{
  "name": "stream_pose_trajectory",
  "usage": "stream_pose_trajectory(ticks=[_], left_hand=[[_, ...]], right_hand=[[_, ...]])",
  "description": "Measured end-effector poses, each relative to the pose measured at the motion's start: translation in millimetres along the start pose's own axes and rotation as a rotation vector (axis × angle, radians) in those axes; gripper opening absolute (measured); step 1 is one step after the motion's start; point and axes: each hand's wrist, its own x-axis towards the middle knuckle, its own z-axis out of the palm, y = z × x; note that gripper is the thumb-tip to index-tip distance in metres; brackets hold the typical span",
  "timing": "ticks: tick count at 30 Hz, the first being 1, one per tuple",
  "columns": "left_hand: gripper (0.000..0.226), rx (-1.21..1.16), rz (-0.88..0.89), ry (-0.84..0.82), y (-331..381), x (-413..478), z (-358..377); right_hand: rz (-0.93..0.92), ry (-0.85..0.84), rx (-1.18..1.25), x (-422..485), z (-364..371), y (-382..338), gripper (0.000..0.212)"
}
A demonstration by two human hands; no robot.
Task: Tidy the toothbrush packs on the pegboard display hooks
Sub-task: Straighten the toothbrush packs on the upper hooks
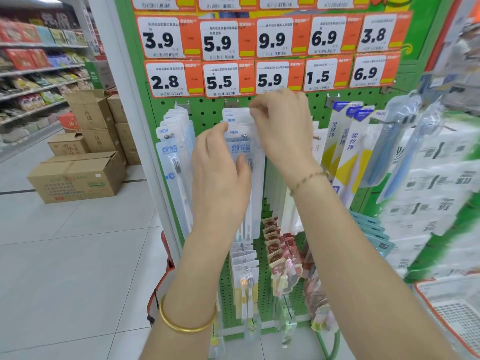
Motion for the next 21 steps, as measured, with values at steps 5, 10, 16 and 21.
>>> stream_pose_trajectory(ticks=[5, 10, 16, 21], left_hand=[[0.052, 0.004, -0.003, -0.016, 1, 3, 1], [0.052, 0.012, 0.0, -0.019, 1, 6, 1], [0.051, 0.012, 0.009, -0.004, -2, 5, 2], [0.05, 0.002, 0.028, 0.014, 0, 3, 4]], right_hand=[[0.04, -0.192, -0.034, 36, 7, -3, 0.026], [0.086, -0.327, -0.016, 50, 5, -3, 0.015], [0.078, -0.41, 0.037, 48, 1, -5, 0.011], [0.057, -0.375, 0.036, 43, -1, -3, 0.013]])
